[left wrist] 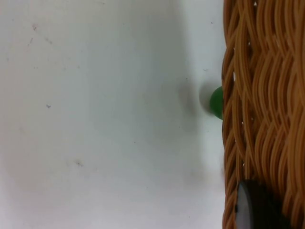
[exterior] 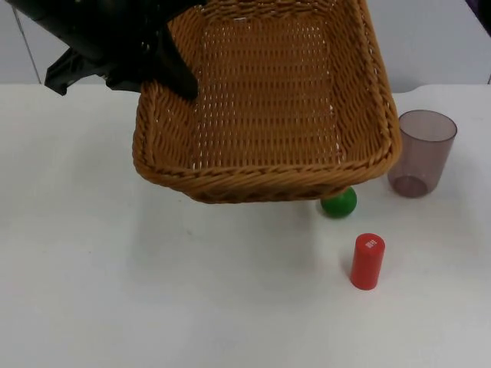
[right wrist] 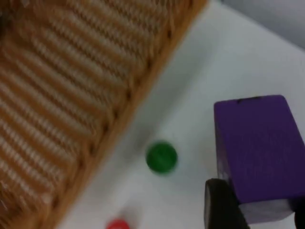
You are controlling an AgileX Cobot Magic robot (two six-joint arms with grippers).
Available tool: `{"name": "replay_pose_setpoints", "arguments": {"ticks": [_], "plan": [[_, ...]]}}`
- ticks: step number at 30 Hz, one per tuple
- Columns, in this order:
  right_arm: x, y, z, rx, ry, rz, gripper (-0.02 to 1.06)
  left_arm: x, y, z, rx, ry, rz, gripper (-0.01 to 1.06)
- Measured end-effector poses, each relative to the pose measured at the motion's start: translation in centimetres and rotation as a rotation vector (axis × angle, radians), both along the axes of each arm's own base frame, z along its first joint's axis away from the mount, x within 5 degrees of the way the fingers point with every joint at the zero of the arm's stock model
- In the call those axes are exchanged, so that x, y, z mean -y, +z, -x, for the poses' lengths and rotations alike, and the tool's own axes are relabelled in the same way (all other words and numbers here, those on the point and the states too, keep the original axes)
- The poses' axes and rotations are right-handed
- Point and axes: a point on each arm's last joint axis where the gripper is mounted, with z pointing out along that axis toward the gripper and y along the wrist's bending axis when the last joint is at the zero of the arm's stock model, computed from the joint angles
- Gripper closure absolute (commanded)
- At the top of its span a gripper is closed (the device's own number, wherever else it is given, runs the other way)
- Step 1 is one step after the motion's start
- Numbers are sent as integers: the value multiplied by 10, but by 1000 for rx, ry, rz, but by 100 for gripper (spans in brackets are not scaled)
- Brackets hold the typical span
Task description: Pick up the basket with the left hand and place the triangular block into the basket with the right hand.
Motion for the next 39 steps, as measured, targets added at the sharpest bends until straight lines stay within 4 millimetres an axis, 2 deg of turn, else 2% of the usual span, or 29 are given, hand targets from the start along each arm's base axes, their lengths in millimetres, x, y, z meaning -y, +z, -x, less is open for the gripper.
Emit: {"name": "replay_pose_setpoints", "arguments": {"ticks": [5,9,10,12,14,15,18,25,27,30,36,39], "plan": [[-19,5,1,81,49,-16,105,0,0,0,0,0,0,105],[-61,6,8,186,160,-23,105,0,0,0,0,0,0,105],[-61,6,8,186,160,-23,105,0,0,0,0,0,0,105],[-80,2,8,203,196,-32,105,0,0,0,0,0,0,105],[-93,0,3,206,207,-48,105,0,0,0,1,-2,-1,105],[-93,0,3,206,207,-48,105,0,0,0,1,-2,-1,105],[-111,-11,-13,174,208,-57,105,0,0,0,1,-2,-1,105],[-131,-35,-43,123,200,-45,105,0,0,0,1,-2,-1,105],[-133,-37,-47,117,199,-45,105,0,0,0,1,-2,-1,105],[-139,-51,-57,97,202,-19,105,0,0,0,1,-2,-1,105],[-145,-68,-61,75,225,42,104,0,0,0,1,-2,-1,105],[-147,-69,-60,71,229,51,94,0,0,0,1,-2,-1,105]]}}
